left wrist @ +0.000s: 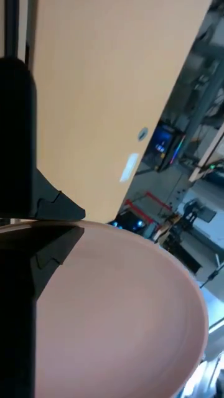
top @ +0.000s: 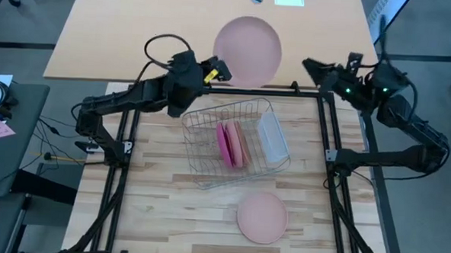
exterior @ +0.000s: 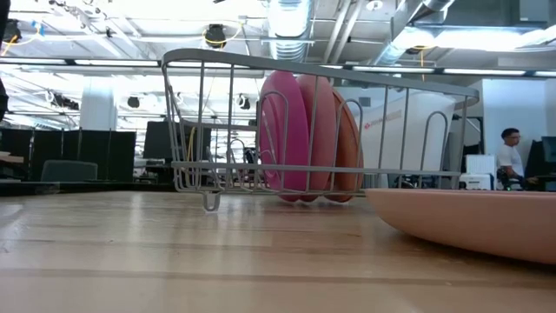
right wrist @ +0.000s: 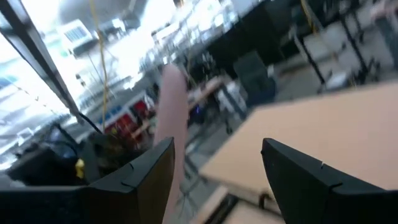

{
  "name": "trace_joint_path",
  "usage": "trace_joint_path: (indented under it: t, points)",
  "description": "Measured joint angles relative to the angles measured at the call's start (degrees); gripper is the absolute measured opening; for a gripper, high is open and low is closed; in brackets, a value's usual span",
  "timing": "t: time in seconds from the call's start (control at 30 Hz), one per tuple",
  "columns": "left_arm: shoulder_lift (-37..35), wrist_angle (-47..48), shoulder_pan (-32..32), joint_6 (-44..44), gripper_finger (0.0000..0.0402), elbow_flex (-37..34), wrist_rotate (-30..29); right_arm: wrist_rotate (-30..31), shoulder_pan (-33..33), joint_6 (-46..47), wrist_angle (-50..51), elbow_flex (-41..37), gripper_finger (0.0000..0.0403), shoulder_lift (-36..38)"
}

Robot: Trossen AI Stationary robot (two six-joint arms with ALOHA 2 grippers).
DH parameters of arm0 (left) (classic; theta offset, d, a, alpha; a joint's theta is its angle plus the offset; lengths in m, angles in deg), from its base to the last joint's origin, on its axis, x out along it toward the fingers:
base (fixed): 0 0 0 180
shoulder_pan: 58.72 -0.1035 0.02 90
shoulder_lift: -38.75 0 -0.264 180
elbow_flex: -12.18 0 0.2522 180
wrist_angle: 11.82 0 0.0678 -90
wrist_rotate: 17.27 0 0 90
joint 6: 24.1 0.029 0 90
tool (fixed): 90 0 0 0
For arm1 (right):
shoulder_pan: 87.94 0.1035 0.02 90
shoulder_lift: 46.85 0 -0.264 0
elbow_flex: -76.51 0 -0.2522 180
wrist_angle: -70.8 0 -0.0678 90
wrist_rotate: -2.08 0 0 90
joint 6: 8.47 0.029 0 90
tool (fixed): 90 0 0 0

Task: Sort dishes
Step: Put the top beige plate in the dish rack

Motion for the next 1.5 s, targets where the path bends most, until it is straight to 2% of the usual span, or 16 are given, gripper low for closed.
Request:
trace_joint_path:
  t: [0.2,0.4,0.5,0.67,0.8,1.03,1.2,1.5]
  points:
    - [0.0,7.9,3.5,0.0,0.0000,0.0,-4.0,-0.8,1.8,3.8,5.8,0.1,0.0248,0.1]
    - [0.0,16.0,4.0,-0.1,0.0000,0.0,-0.6,-10.4,2.6,7.3,12.3,0.0,0.0248,-3.2]
    - [0.0,20.4,4.0,0.8,0.0000,0.0,1.0,-12.0,2.6,8.5,15.0,0.0,0.0248,-5.3]
    - [0.0,25.9,4.0,0.8,0.0000,0.0,3.9,-12.3,2.5,8.9,14.9,0.0,0.0248,-9.2]
    - [0.0,29.1,4.0,-1.2,0.0000,0.0,5.0,-15.7,2.6,8.8,13.1,0.0,0.0248,-11.5]
    - [0.0,29.7,4.0,-2.4,0.0000,0.0,5.5,-16.7,2.5,9.2,12.7,0.0,0.0240,-15.2]
    - [0.0,29.7,4.0,-2.4,0.0000,0.0,6.2,-17.2,2.1,9.2,12.4,0.0,0.0187,-16.1]
    - [0.0,28.8,4.1,-2.4,0.0001,0.0,9.6,-16.3,1.5,8.0,14.3,0.0,0.0032,-16.1]
